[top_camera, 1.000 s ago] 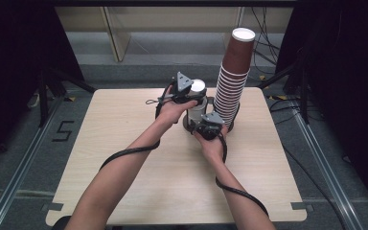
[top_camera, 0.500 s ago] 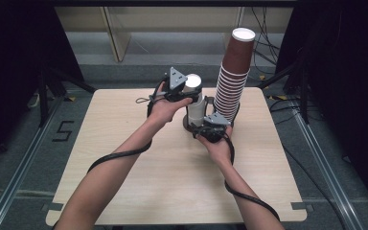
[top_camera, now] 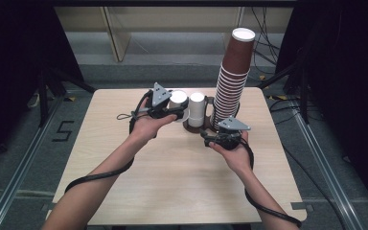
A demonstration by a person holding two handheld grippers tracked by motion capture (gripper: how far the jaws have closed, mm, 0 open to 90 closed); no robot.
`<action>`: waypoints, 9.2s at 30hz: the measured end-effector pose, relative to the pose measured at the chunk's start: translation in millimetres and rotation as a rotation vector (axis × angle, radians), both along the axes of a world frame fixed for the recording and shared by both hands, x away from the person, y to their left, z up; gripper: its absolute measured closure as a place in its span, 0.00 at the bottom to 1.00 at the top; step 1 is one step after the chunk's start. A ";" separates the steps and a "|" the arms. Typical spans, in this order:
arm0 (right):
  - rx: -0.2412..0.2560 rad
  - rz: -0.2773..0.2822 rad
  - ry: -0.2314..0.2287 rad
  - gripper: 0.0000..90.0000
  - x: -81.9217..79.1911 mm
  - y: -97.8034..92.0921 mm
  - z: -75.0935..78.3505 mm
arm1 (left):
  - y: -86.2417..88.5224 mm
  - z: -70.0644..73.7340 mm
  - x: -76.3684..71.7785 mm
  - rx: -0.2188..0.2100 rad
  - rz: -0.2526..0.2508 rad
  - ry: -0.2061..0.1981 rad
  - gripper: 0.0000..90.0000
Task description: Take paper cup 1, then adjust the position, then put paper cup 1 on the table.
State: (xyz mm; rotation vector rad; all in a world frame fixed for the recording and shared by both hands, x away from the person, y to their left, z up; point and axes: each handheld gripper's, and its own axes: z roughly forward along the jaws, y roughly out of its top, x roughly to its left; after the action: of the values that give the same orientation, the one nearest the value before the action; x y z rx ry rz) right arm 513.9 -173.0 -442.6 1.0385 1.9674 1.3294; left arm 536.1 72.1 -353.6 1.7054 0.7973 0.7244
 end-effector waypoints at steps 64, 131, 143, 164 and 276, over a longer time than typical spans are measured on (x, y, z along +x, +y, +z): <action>0.064 0.182 0.019 0.28 -51.8 28.6 -12.6 | -46.4 -50.1 -62.1 0.005 -0.233 0.155 0.37; 0.511 0.030 0.314 0.33 -51.4 -19.0 -16.0 | -45.6 -107.2 -81.2 0.095 -0.325 0.059 0.09; 0.505 0.027 0.316 0.33 -51.2 -15.1 -19.9 | -51.2 -113.6 -74.7 0.060 -0.342 0.072 0.08; 0.521 0.038 0.346 0.30 -53.3 -9.1 -21.9 | -61.0 -116.3 -68.7 0.052 -0.352 0.112 0.17; -0.412 0.718 0.256 0.17 -76.2 -11.7 -20.1 | 4.6 -89.8 -93.2 0.663 -0.719 0.195 0.33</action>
State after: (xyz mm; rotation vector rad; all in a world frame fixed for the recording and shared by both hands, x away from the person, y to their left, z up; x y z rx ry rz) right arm 437.8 -184.7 -462.7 0.3108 2.8118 1.0551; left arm 442.9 76.8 -443.4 2.4818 0.0013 0.3228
